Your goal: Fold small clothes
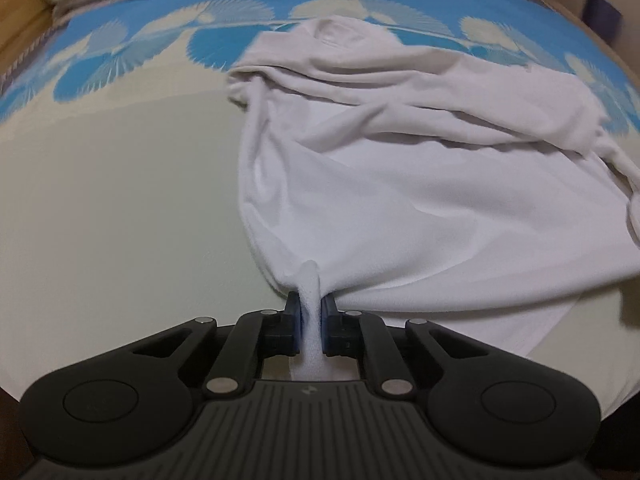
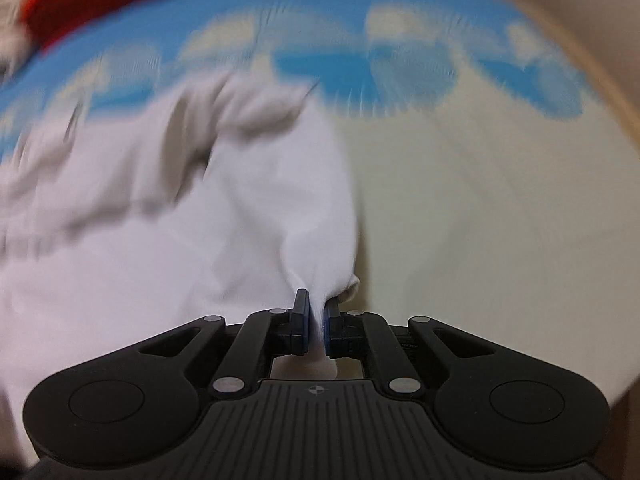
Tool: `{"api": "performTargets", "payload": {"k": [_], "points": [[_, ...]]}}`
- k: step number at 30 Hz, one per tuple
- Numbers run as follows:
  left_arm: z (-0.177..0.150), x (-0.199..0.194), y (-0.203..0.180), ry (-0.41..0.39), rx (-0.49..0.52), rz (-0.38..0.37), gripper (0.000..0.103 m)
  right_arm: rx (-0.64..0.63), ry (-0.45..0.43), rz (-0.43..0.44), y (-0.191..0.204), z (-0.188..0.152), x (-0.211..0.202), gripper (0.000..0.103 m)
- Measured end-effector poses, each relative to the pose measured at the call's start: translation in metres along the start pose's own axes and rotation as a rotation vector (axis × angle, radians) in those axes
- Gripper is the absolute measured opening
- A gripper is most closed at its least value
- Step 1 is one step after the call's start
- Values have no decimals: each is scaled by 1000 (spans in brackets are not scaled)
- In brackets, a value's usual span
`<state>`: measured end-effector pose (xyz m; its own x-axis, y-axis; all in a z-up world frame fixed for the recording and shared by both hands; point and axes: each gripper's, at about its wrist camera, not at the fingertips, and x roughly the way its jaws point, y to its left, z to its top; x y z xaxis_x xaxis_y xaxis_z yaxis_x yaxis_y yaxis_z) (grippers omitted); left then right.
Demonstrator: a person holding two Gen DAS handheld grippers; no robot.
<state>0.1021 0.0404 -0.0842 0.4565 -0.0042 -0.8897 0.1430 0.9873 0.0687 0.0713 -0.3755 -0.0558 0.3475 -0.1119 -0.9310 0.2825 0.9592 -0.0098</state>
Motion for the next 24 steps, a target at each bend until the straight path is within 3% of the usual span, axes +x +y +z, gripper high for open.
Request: {"api": "performTargets", "payload": {"k": [3, 6, 12, 15, 20, 21, 22, 24], "points": [[-6, 5, 7, 28, 27, 59, 9, -45, 109, 116, -9, -22, 5, 8], [-7, 6, 19, 62, -9, 68, 8, -50, 102, 181, -15, -28, -2, 9], [-11, 5, 26, 74, -10, 82, 8, -93, 85, 197, -24, -19, -17, 7], [-13, 6, 20, 77, 27, 99, 8, -161, 113, 153, -34, 1, -20, 4], [-13, 10, 15, 81, 75, 113, 8, -203, 145, -81, -96, 44, -22, 3], [-13, 11, 15, 82, 77, 113, 8, -183, 111, -181, -114, 59, -23, 0], [-12, 12, 15, 83, 77, 113, 8, -119, 47, -336, -136, 78, -29, 0], [-11, 12, 15, 87, 74, 112, 8, 90, -146, -599, -179, 108, -52, 6]]}}
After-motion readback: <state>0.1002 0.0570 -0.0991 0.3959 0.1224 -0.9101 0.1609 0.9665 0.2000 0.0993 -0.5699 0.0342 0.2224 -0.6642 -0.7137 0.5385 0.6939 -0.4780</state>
